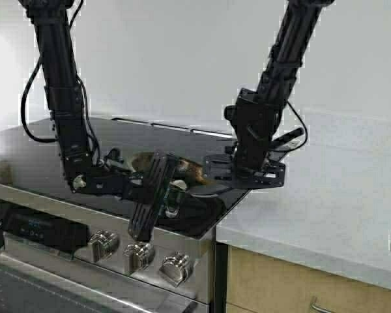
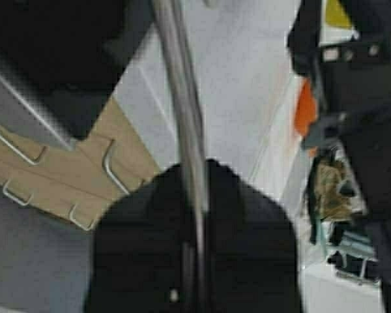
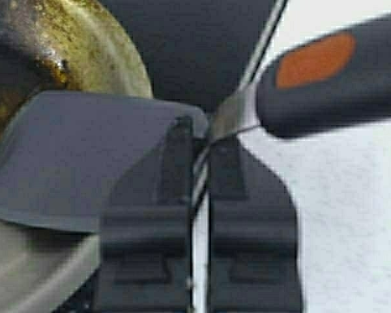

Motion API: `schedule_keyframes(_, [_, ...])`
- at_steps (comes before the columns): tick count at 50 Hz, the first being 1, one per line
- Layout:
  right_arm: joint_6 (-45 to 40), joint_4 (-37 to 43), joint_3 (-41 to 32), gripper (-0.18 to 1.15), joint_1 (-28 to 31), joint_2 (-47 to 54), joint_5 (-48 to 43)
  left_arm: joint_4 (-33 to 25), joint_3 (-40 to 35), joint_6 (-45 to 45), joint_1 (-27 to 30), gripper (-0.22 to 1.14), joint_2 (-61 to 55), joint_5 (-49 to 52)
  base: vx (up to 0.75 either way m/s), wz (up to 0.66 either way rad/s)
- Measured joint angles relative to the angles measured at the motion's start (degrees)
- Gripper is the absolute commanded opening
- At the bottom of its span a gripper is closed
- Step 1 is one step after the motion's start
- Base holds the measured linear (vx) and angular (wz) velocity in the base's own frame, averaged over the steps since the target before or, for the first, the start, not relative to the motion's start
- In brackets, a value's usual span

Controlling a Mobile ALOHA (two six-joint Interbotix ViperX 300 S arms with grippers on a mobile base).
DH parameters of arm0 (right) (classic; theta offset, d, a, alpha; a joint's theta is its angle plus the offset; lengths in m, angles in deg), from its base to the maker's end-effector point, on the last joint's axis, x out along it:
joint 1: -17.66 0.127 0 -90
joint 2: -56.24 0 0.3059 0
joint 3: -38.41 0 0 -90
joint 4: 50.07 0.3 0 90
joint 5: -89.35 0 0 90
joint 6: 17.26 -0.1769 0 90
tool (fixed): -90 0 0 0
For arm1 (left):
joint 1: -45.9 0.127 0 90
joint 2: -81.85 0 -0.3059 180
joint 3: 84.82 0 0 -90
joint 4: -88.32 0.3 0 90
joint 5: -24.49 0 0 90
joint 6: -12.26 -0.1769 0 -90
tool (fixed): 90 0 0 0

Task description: Add oil to the pan and cook the shrimp and serve it

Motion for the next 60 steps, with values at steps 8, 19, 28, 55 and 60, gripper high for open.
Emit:
schedule_keyframes(8, [0.0, 0.0, -2.9, 0.07, 0.0, 0.8, 2.9, 3.3, -0.7, 1.3, 0.1, 0.03, 0.0, 2.5, 0.0, 0.0])
schedule_keyframes(19, [0.0, -0.6, -4.1, 0.07, 1.0, 1.3, 5.0, 8.1, -1.7, 3.7, 0.1, 0.03, 0.0, 5.0, 0.0, 0.0])
schedule_keyframes(28, [-0.4, -1.1, -3.8, 0.07, 1.8, 1.3, 5.3, 10.4, -2.4, 4.1, 0.1, 0.03, 0.0, 6.3, 0.0, 0.0])
schedule_keyframes(55, [-2.7, -1.8, -4.7, 0.07, 2.2, 0.8, 5.4, 13.3, -2.7, 5.1, 0.1, 0.03, 1.1, 9.6, 0.0, 0.0])
schedule_keyframes(60, [-2.7, -2.7, -4.6, 0.07, 1.9, -0.1, 5.4, 13.4, -2.7, 5.1, 0.1, 0.03, 1.0, 9.6, 0.0, 0.0])
